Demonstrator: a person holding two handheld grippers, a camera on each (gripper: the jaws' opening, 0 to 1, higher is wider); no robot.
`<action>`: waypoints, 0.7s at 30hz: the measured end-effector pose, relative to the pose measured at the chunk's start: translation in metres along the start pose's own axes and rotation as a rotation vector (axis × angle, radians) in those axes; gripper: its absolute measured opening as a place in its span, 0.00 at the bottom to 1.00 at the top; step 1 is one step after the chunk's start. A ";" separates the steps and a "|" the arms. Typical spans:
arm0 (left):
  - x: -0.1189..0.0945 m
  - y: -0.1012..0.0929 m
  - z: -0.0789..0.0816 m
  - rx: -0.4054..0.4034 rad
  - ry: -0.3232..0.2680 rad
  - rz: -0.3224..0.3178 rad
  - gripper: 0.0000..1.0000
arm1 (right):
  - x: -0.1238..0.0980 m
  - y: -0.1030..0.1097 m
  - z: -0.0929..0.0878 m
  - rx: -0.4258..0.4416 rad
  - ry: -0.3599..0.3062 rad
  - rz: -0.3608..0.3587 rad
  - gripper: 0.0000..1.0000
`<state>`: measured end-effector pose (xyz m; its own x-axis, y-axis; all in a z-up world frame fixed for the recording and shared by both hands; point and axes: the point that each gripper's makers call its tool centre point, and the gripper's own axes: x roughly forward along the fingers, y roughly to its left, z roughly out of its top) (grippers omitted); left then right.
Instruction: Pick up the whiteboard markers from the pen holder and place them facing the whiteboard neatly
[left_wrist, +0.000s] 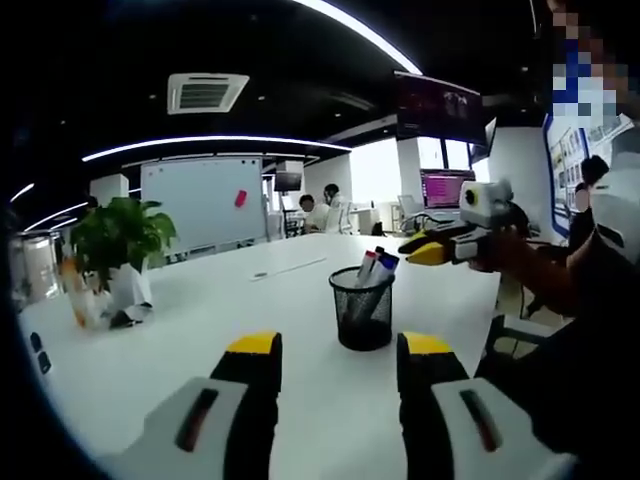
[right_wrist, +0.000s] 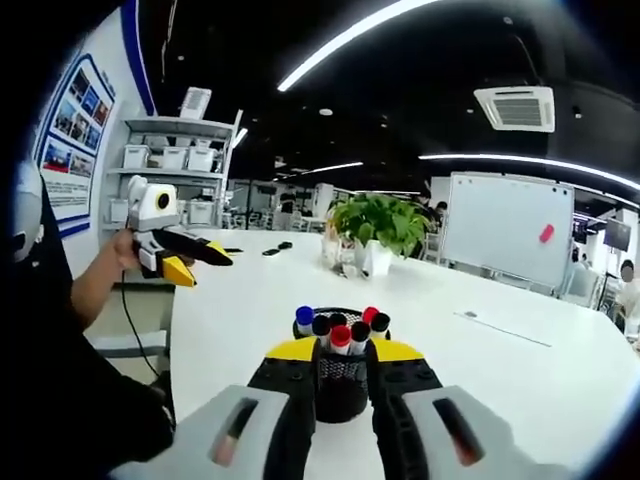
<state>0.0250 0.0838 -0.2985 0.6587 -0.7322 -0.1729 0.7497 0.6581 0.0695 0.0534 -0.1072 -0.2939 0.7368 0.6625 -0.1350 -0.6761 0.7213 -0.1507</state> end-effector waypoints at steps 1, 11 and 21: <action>0.000 0.000 0.000 0.000 0.000 0.000 0.47 | 0.000 0.000 0.000 0.000 -0.001 0.000 0.19; 0.002 -0.004 -0.002 -0.004 0.004 -0.017 0.47 | 0.014 0.004 0.000 0.011 -0.001 0.008 0.18; 0.003 -0.004 -0.003 -0.006 0.004 -0.018 0.47 | 0.018 0.006 -0.003 0.002 0.015 0.016 0.18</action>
<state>0.0236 0.0791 -0.3018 0.6450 -0.7433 -0.1776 0.7610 0.6459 0.0604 0.0627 -0.0911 -0.3004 0.7258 0.6708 -0.1523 -0.6878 0.7110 -0.1462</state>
